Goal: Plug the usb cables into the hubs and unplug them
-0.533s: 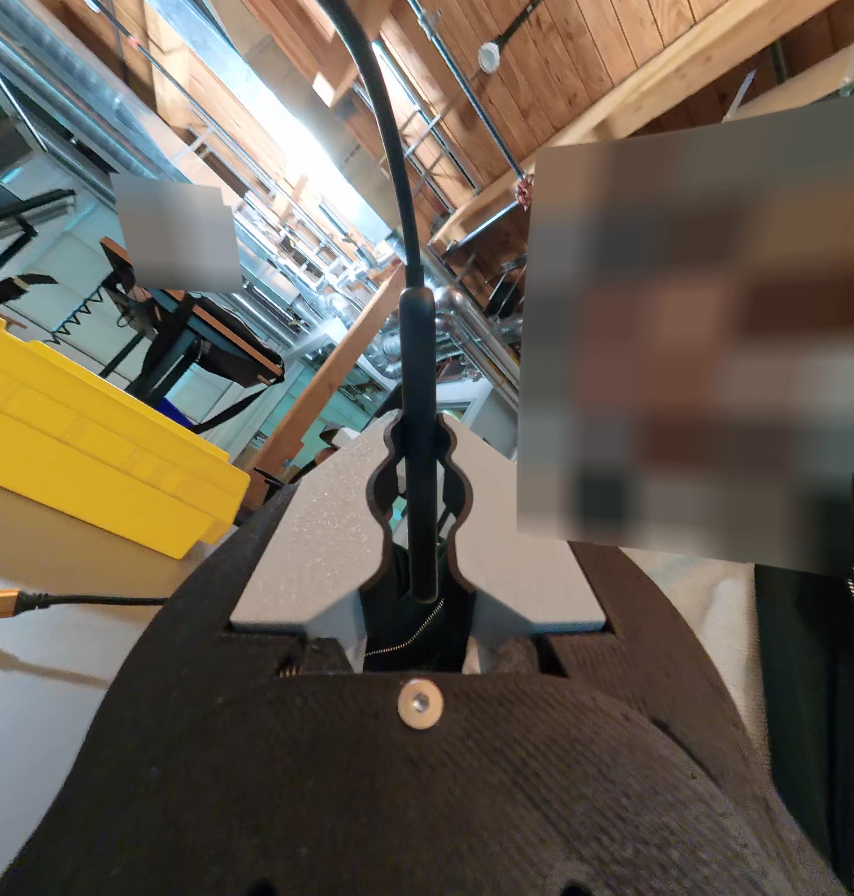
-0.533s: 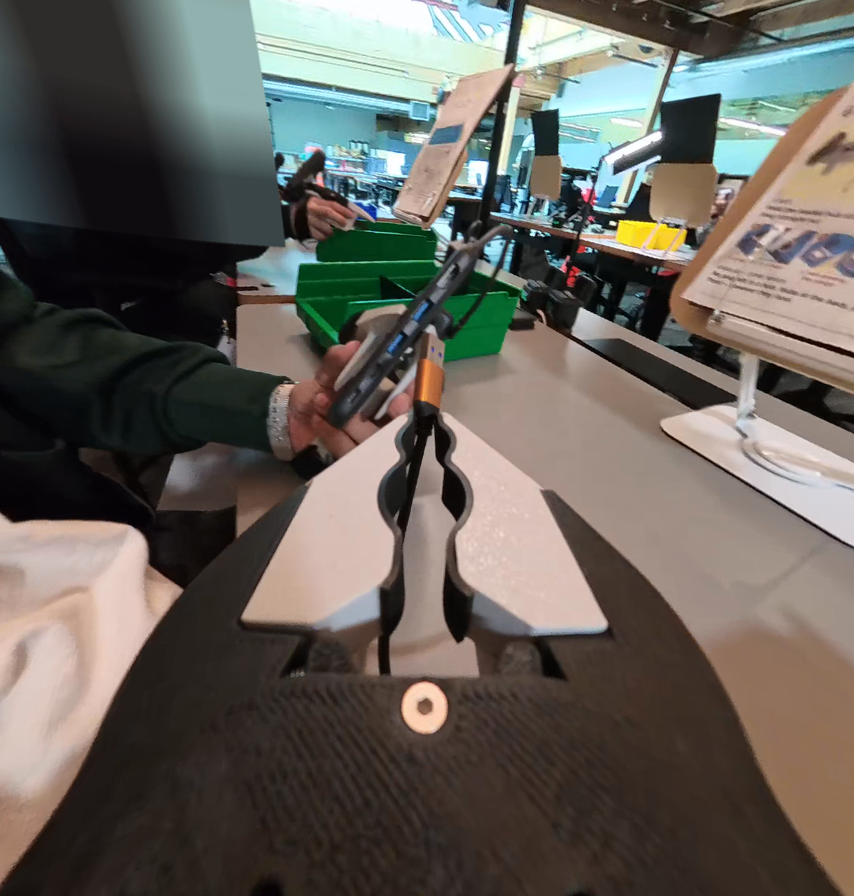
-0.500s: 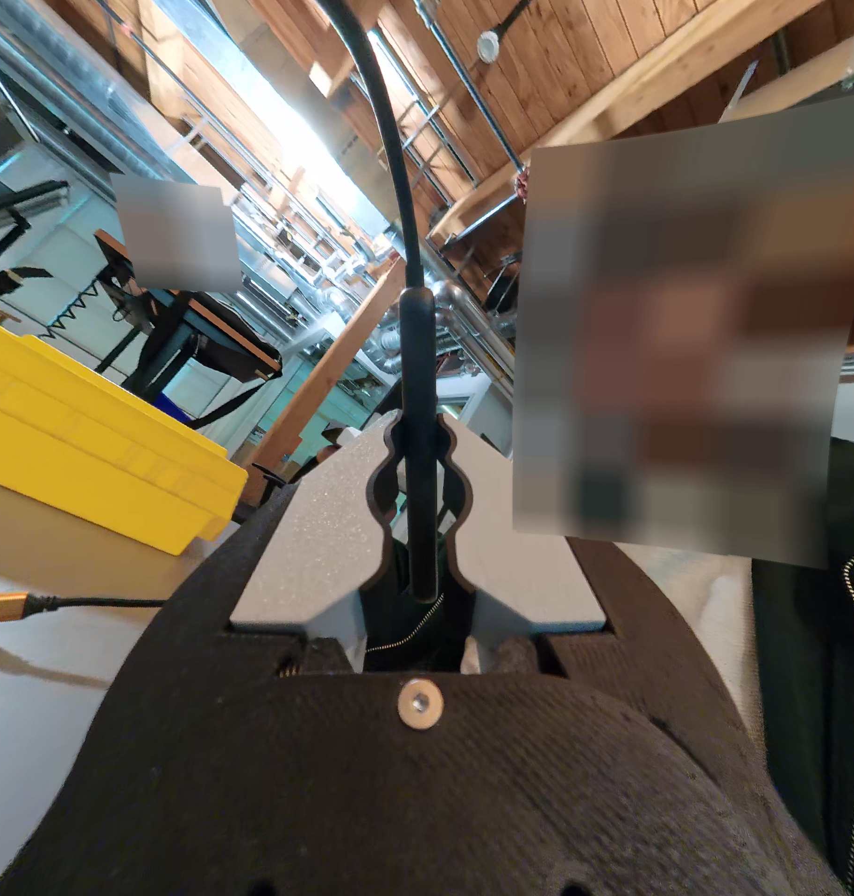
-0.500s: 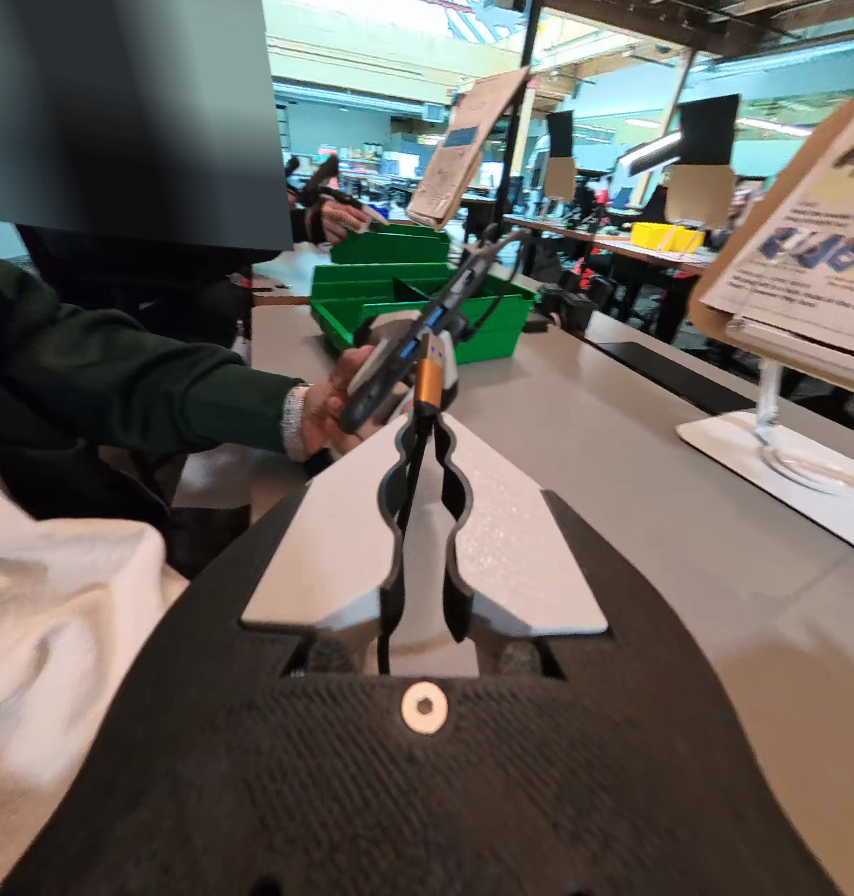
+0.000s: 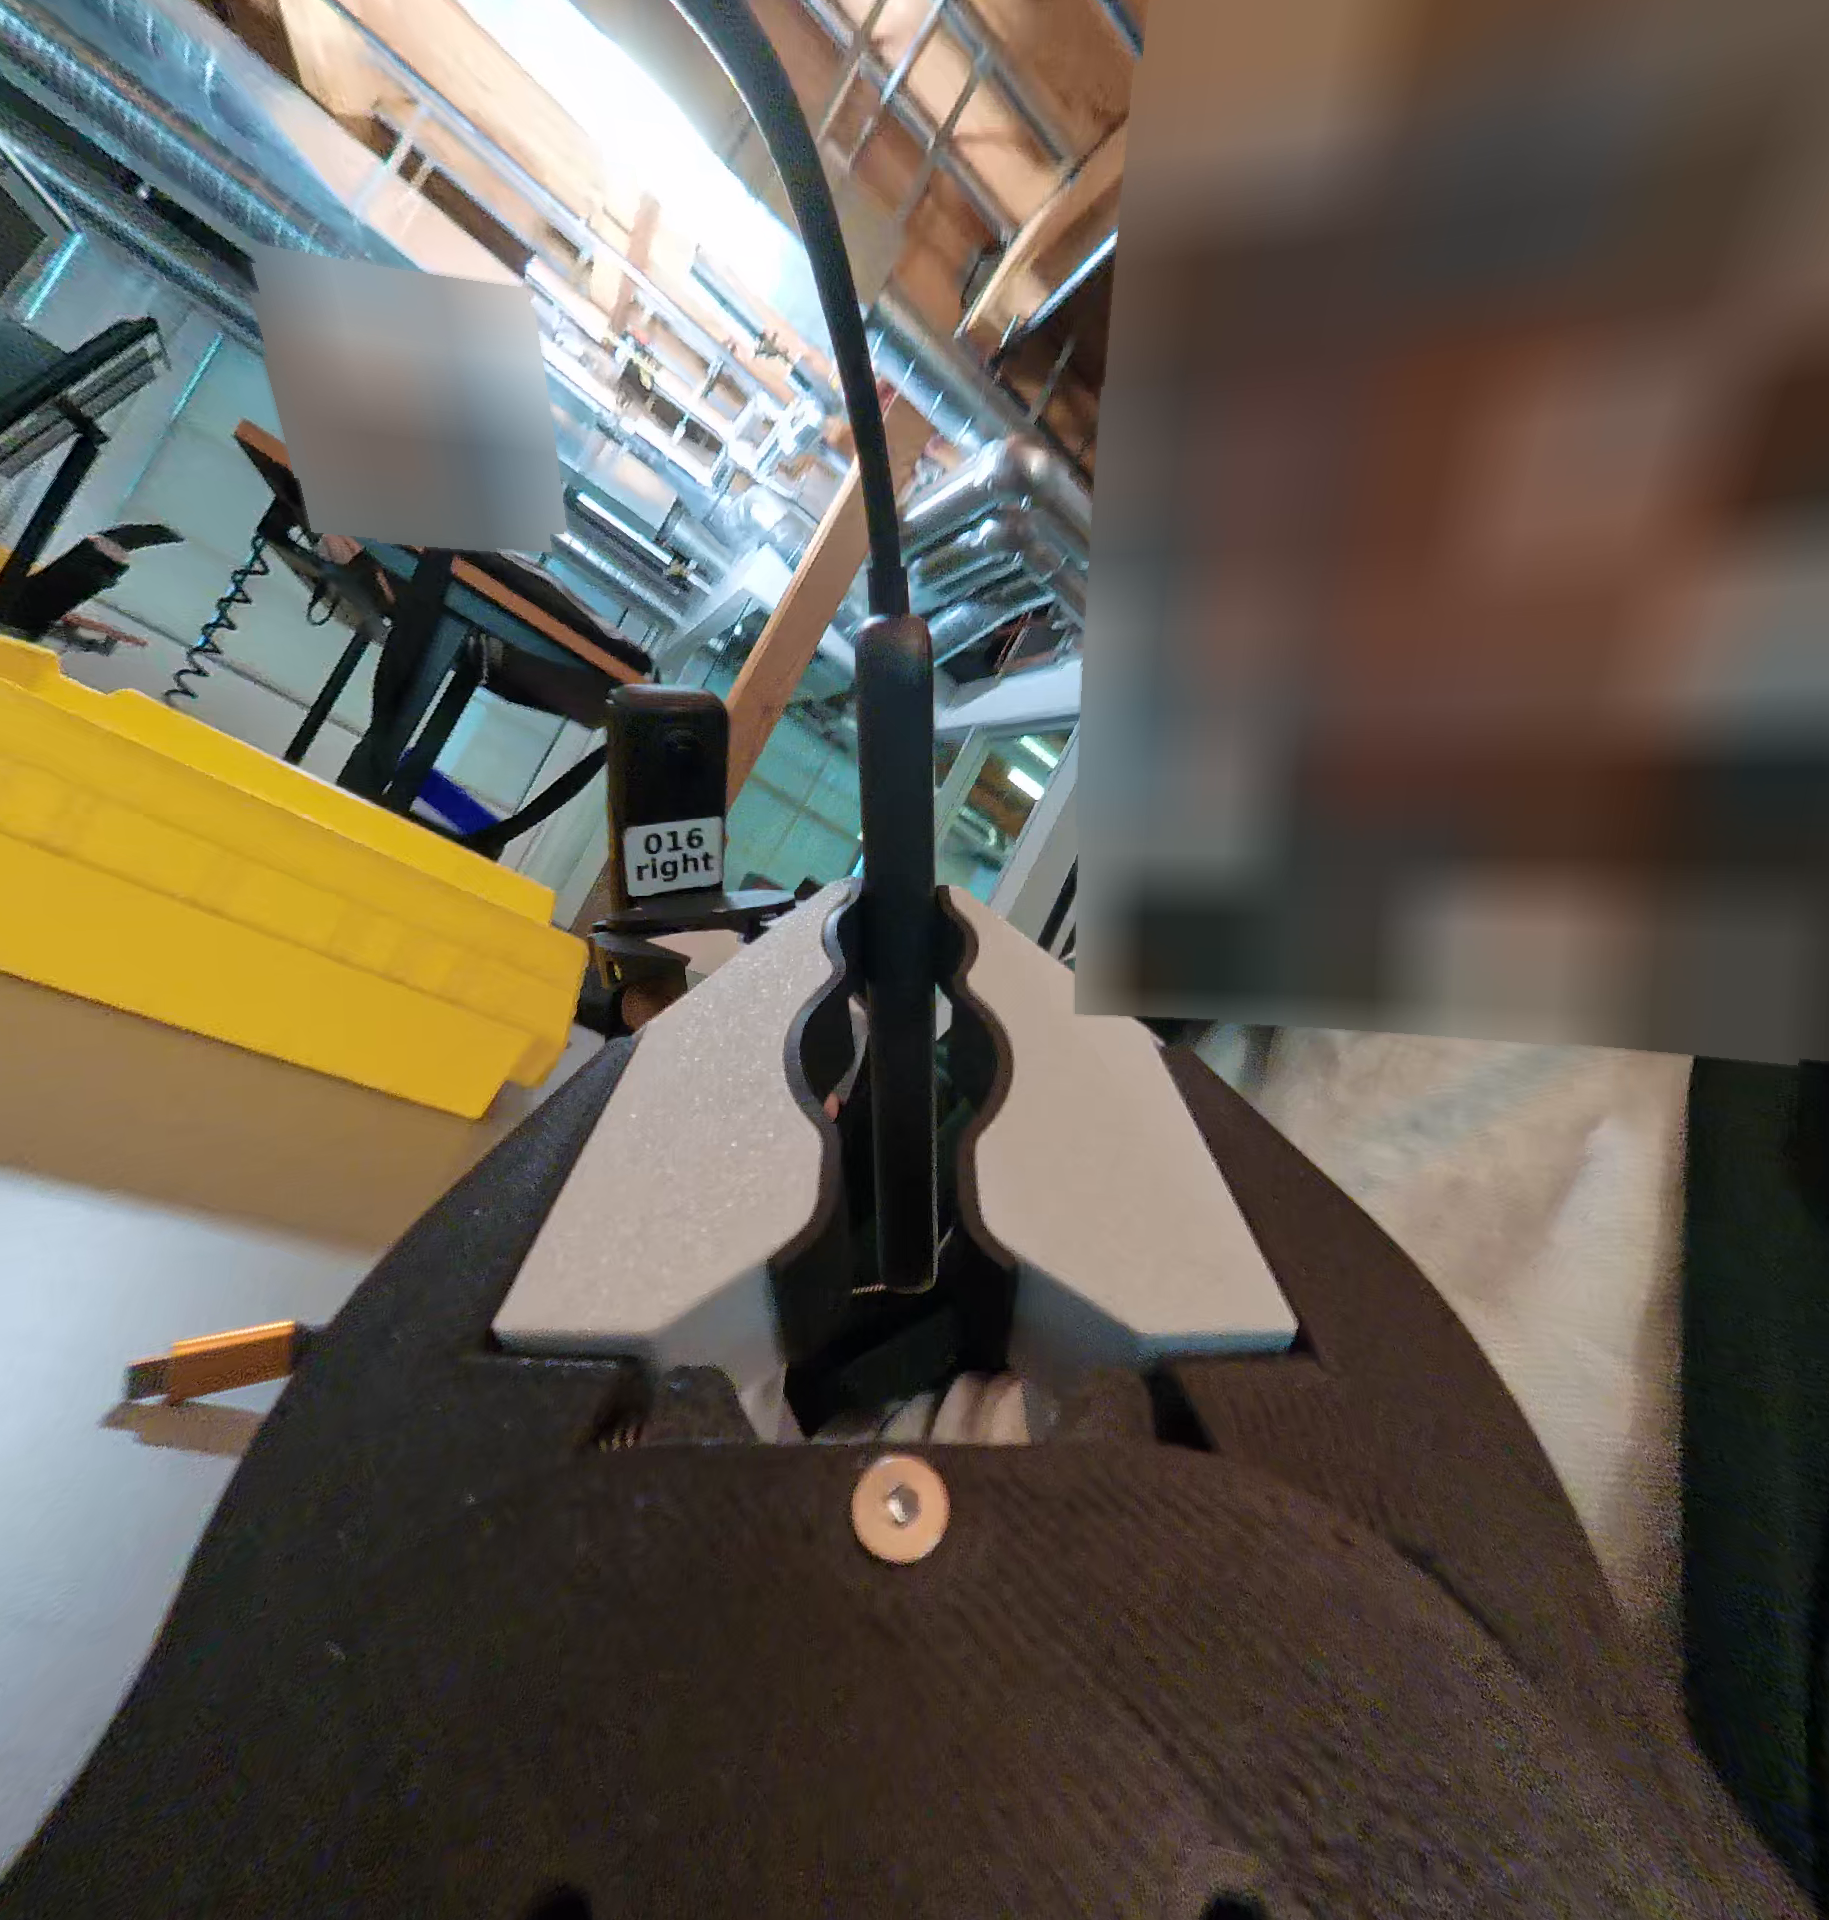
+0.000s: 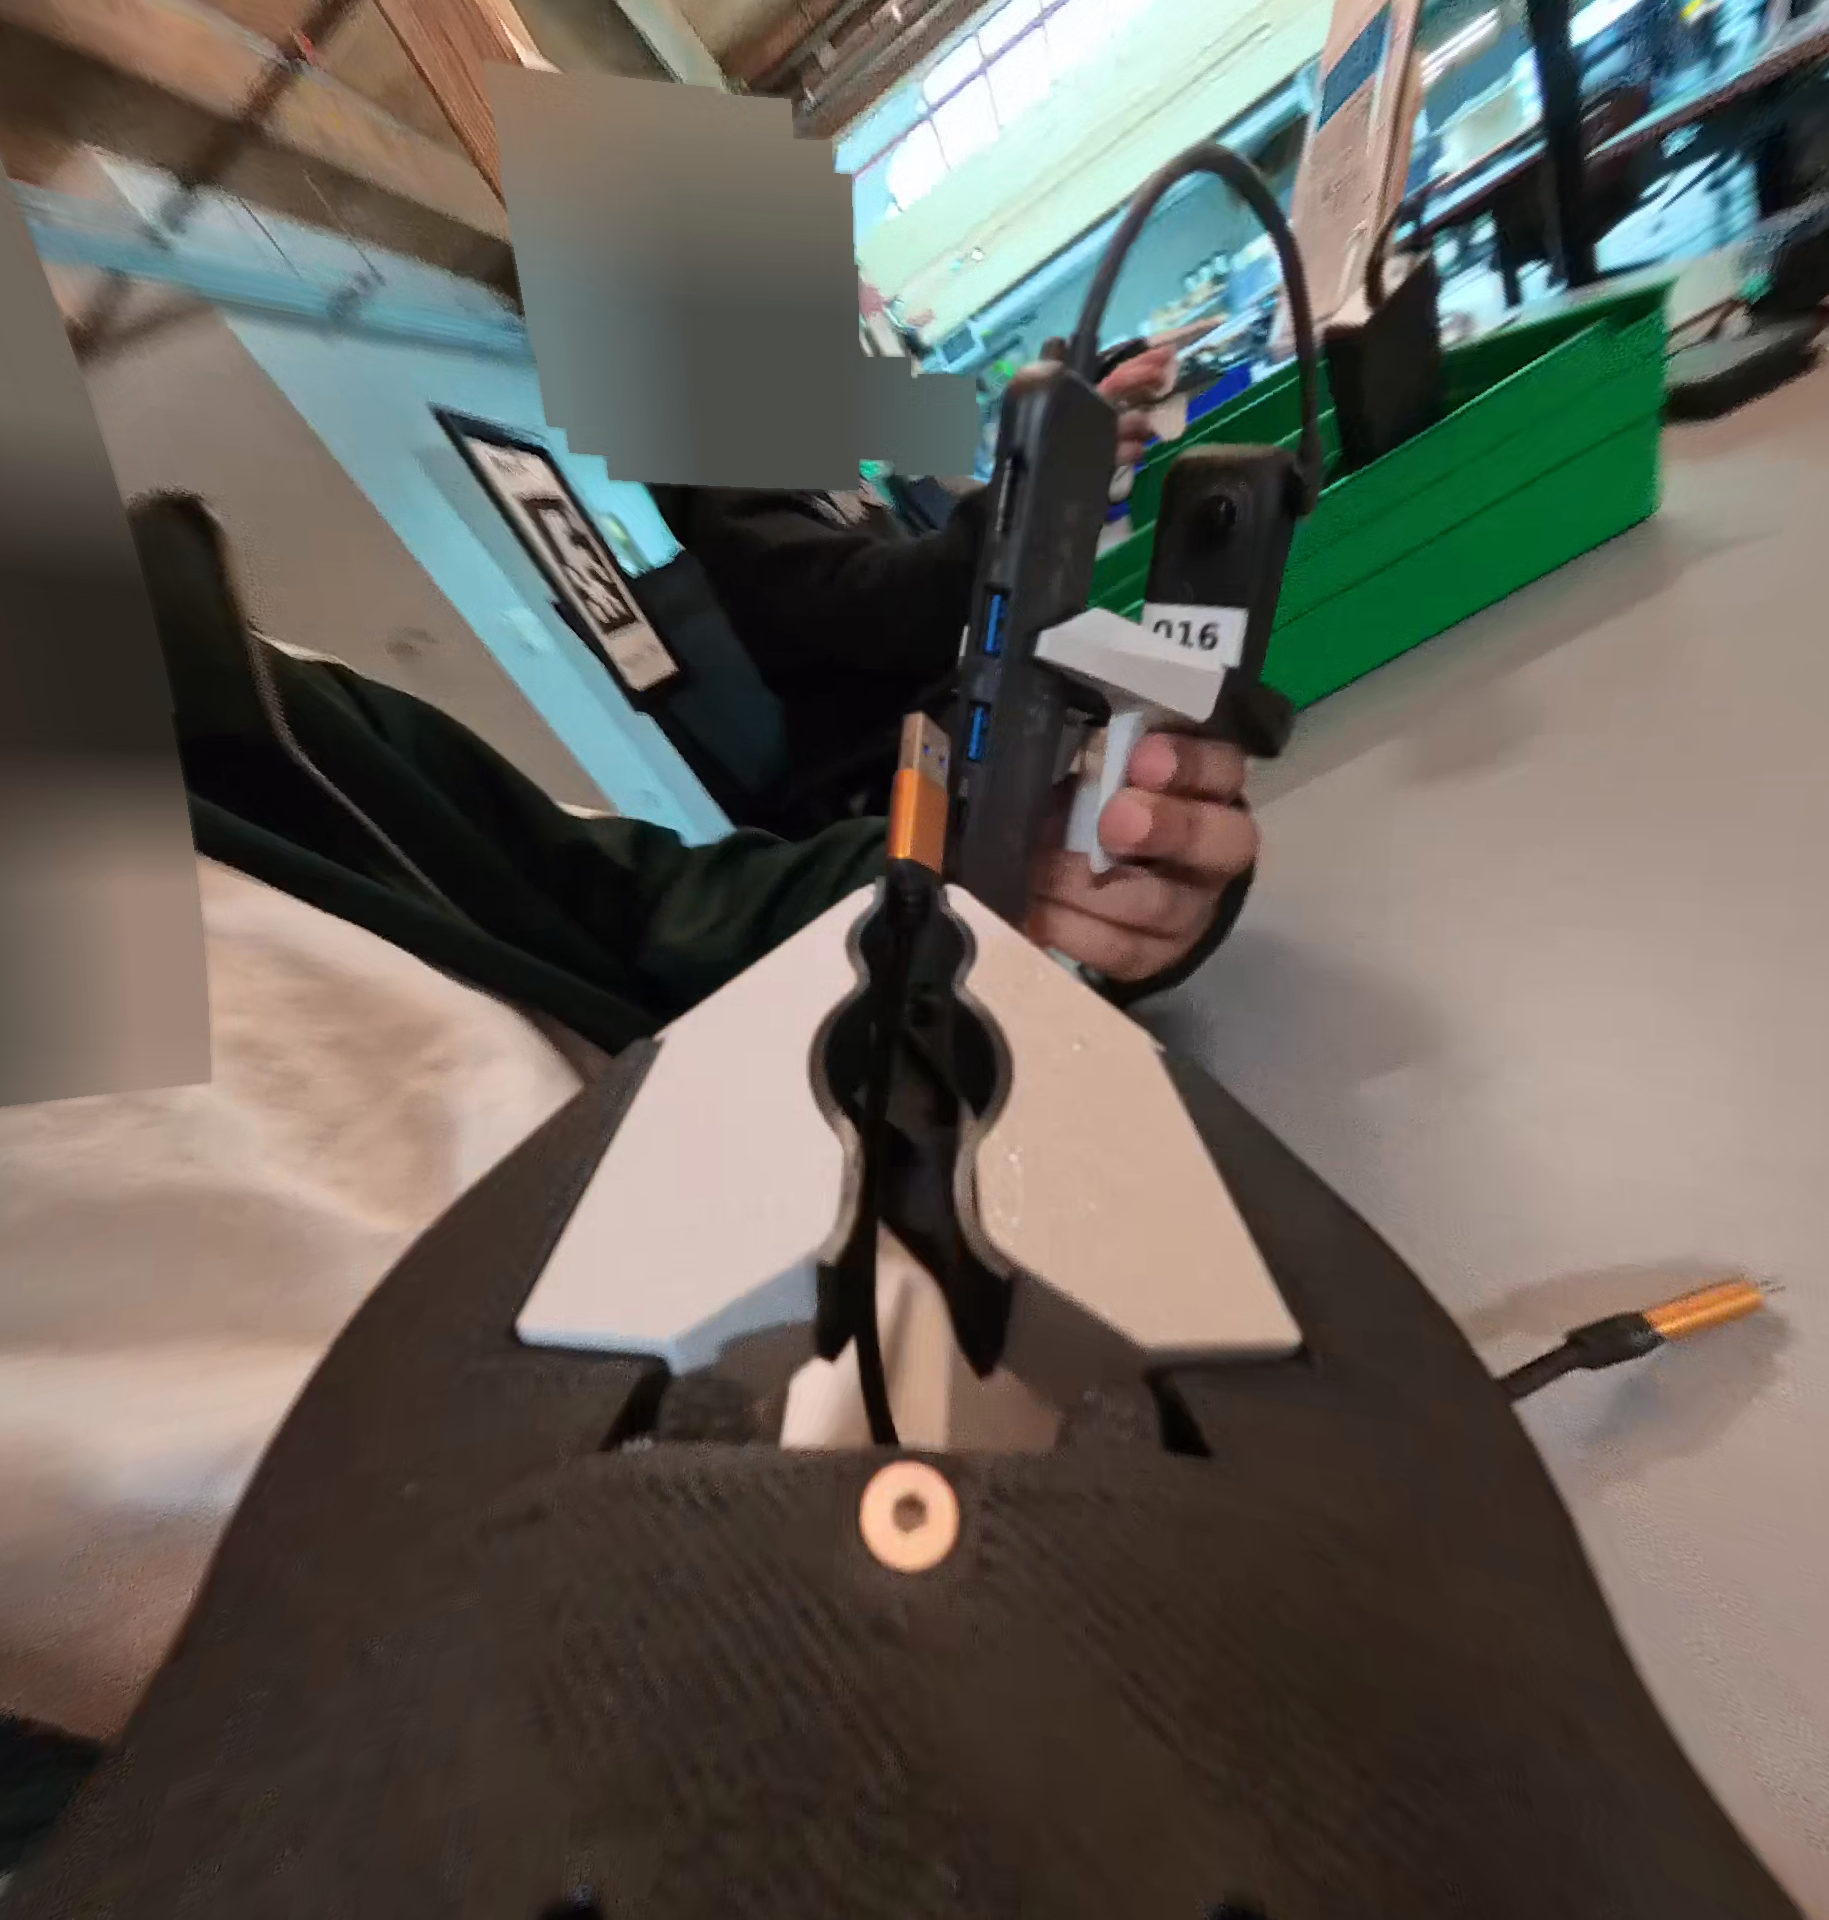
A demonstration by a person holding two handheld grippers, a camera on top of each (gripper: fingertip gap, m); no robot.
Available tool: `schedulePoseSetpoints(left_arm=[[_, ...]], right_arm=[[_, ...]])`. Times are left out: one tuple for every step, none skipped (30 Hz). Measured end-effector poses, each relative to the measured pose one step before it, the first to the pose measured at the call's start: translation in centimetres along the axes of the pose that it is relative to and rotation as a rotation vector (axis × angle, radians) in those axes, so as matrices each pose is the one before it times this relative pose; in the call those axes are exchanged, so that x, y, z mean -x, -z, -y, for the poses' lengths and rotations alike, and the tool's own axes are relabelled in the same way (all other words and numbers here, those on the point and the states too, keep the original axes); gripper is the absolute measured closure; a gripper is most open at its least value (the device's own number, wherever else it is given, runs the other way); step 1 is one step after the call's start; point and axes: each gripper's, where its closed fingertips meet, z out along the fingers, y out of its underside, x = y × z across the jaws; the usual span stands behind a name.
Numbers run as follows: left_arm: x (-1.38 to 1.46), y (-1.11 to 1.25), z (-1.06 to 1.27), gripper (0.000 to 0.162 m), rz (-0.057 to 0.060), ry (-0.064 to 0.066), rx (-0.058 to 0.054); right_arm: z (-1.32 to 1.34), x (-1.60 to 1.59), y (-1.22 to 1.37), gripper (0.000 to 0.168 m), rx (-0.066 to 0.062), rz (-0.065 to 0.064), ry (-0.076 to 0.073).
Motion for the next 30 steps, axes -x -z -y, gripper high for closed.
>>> schedulePoseSetpoints(left_arm=[[-0.001,0.061,-0.172,0.155,0.0119,-0.0183,0.0226],[0.037,0.086,-0.164,0.155,0.0126,-0.0168,0.0208],[0.079,0.114,-0.162,0.155,0.0132,-0.0147,0.0211],[0.117,0.107,-0.178,0.154,0.0134,-0.0126,0.0212],[0.101,0.108,-0.190,0.154,0.0107,-0.0112,0.0207],[0.110,0.093,-0.205,0.154,0.0106,-0.0099,0.0210],[0.094,0.076,-0.257,0.154,0.0096,-0.0093,0.0221],[0.058,0.045,-0.287,0.154,0.0071,-0.0085,0.0233],[0.018,0.017,-0.291,0.155,0.0050,-0.0068,0.0216],[0.011,0.000,-0.254,0.155,0.0034,-0.0044,0.0181],[-0.025,-0.024,-0.185,0.154,0.0000,-0.0028,0.0128],[-0.027,-0.046,-0.123,0.155,-0.0012,-0.0008,0.0074],[-0.026,-0.047,-0.059,0.155,-0.0026,0.0011,0.0031],[-0.027,-0.059,-0.086,0.155,-0.0023,0.0026,0.0039],[0.016,-0.061,-0.146,0.155,-0.0001,0.0013,0.0083],[0.045,-0.022,-0.142,0.155,0.0034,-0.0010,0.0087],[0.085,0.006,-0.112,0.155,0.0063,-0.0019,0.0086],[0.104,-0.004,-0.170,0.154,0.0071,-0.0022,0.0130],[0.112,-0.028,-0.255,0.154,0.0071,-0.0011,0.0177],[0.093,-0.058,-0.368,0.154,0.0060,-0.0013,0.0229],[0.087,-0.091,-0.417,0.154,0.0054,-0.0002,0.0255],[0.061,-0.059,-0.316,0.154,0.0022,0.0016,0.0187],[0.039,-0.033,-0.209,0.154,0.0012,0.0017,0.0121],[0.033,-0.028,-0.115,0.154,0.0013,0.0002,0.0062],[0.040,-0.021,-0.094,0.154,0.0026,-0.0006,0.0066],[0.021,-0.022,-0.149,0.154,0.0010,0.0000,0.0091],[0.026,-0.022,-0.185,0.154,0.0015,0.0004,0.0108],[0.050,-0.047,-0.260,0.154,0.0032,-0.0010,0.0146],[0.066,-0.079,-0.298,0.154,0.0036,-0.0002,0.0168],[-0.017,-0.125,-0.301,0.154,-0.0020,0.0025,0.0174]], right_arm=[[-0.062,0.053,0.027,0.162,-0.0048,0.0340,-0.0559],[-0.188,-0.023,0.008,0.162,0.0044,0.0267,-0.0486],[-0.302,-0.087,-0.004,0.162,0.0118,0.0205,-0.0403],[-0.417,-0.198,-0.031,0.162,0.0194,0.0117,-0.0354],[-0.372,-0.313,-0.043,0.162,0.0175,-0.0001,-0.0263],[-0.218,-0.247,-0.041,0.162,0.0076,-0.0023,-0.0167],[-0.064,-0.079,-0.039,0.162,0.0013,0.0035,-0.0146],[0.015,-0.037,-0.025,0.162,-0.0015,0.0027,-0.0127],[0.016,-0.129,0.018,0.162,-0.0004,-0.0049,-0.0082],[-0.062,-0.202,0.046,0.162,0.0037,-0.0098,-0.0048],[-0.125,-0.224,0.056,0.162,0.0077,-0.0097,-0.0046],[-0.154,-0.181,0.044,0.162,0.0088,-0.0052,-0.0062],[-0.110,-0.116,0.042,0.162,0.0058,-0.0012,-0.0073],[-0.089,-0.137,0.033,0.162,0.0045,-0.0027,-0.0092],[-0.134,-0.140,0.027,0.162,0.0082,-0.0045,-0.0096],[-0.146,-0.111,0.018,0.162,0.0088,-0.0040,-0.0050],[-0.103,-0.098,0.032,0.162,0.0059,-0.0065,-0.0002],[-0.093,-0.102,0.023,0.162,0.0076,-0.0085,-0.0004],[-0.142,-0.094,0.012,0.162,0.0116,-0.0083,-0.0003],[-0.194,-0.143,-0.002,0.162,0.0150,-0.0109,0.0006],[-0.260,-0.172,-0.020,0.162,0.0181,-0.0125,-0.0008],[-0.280,-0.171,-0.009,0.162,0.0184,-0.0096,-0.0022],[-0.233,-0.133,-0.005,0.162,0.0127,-0.0050,-0.0057],[-0.125,-0.100,0.014,0.162,0.0045,-0.0010,-0.0117],[-0.097,-0.076,0.011,0.162,0.0027,0.0030,-0.0185],[-0.142,-0.073,-0.024,0.162,0.0051,0.0058,-0.0218],[-0.201,-0.132,-0.046,0.162,0.0078,0.0042,-0.0203],[-0.245,-0.200,-0.047,0.162,0.0106,-0.0004,-0.0205],[-0.213,-0.199,-0.058,0.162,0.0091,-0.0021,-0.0159],[-0.163,-0.126,-0.050,0.162,0.0071,-0.0013,-0.0081]])
